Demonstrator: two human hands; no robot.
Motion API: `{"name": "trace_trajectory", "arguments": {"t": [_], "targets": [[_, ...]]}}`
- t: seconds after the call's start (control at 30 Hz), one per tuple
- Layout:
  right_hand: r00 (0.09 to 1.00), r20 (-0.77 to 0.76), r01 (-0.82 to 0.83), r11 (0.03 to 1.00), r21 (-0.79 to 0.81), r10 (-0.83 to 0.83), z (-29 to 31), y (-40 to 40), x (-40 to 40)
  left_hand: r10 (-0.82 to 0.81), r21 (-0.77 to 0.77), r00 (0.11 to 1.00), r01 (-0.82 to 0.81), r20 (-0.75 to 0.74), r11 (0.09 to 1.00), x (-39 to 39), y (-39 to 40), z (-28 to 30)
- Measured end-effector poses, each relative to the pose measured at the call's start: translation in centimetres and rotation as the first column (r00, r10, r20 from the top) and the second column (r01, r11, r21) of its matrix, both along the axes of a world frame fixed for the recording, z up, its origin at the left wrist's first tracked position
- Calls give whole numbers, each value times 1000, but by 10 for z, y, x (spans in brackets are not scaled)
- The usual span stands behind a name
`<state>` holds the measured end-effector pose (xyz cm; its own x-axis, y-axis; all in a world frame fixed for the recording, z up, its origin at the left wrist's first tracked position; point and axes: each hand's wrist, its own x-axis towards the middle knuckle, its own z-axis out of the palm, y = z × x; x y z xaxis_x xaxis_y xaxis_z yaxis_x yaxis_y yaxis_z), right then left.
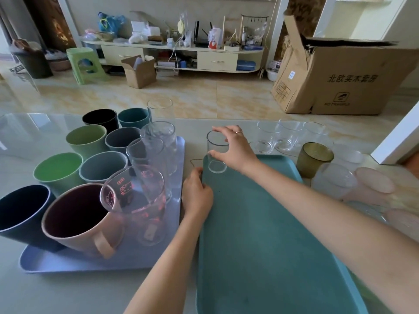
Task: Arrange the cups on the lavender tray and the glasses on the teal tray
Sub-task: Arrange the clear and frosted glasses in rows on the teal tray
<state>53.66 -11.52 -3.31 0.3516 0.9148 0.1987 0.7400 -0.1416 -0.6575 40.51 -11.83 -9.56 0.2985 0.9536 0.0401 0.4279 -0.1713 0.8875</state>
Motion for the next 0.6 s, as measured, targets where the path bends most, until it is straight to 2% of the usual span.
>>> {"name": "trace_trajectory", "arguments": {"t": [0.1, 0.17, 0.2, 0.27, 0.33, 0.37, 0.43, 0.5, 0.6], "targets": [[994, -33, -110, 984, -139, 107, 19, -3, 17, 8, -8, 1000, -8, 16, 1000, 1, 2, -4], [998, 3, -67, 990, -126, 68, 39, -7, 41, 8, -19, 1000, -8, 20, 1000, 1, 4, -6], [998, 61, -2, 993, -115, 9, 48, -9, 54, 10, -23, 1000, -10, 20, 1000, 1, 4, -7], [943, 315, 164, 973, -161, -106, 53, -14, 81, 9, -31, 1000, -8, 21, 1000, 2, 4, -8], [816, 572, 288, 915, -284, -79, 46, -15, 102, 8, -28, 1000, -7, 26, 1000, 2, 4, -9], [761, 648, 337, 875, -348, -35, 41, -15, 110, 8, -22, 1000, -8, 24, 1000, 2, 5, -10], [705, 708, 417, 793, -444, 26, 32, -12, 122, 13, -14, 1000, -13, 15, 1000, 3, 7, -12], [689, 723, 468, 736, -488, 41, 27, -8, 127, 22, -15, 1000, -21, 14, 1000, 4, 7, -13], [644, 764, 481, 757, -443, 38, 22, -2, 129, 28, -15, 999, -27, 20, 1000, 4, 8, -14]]}}
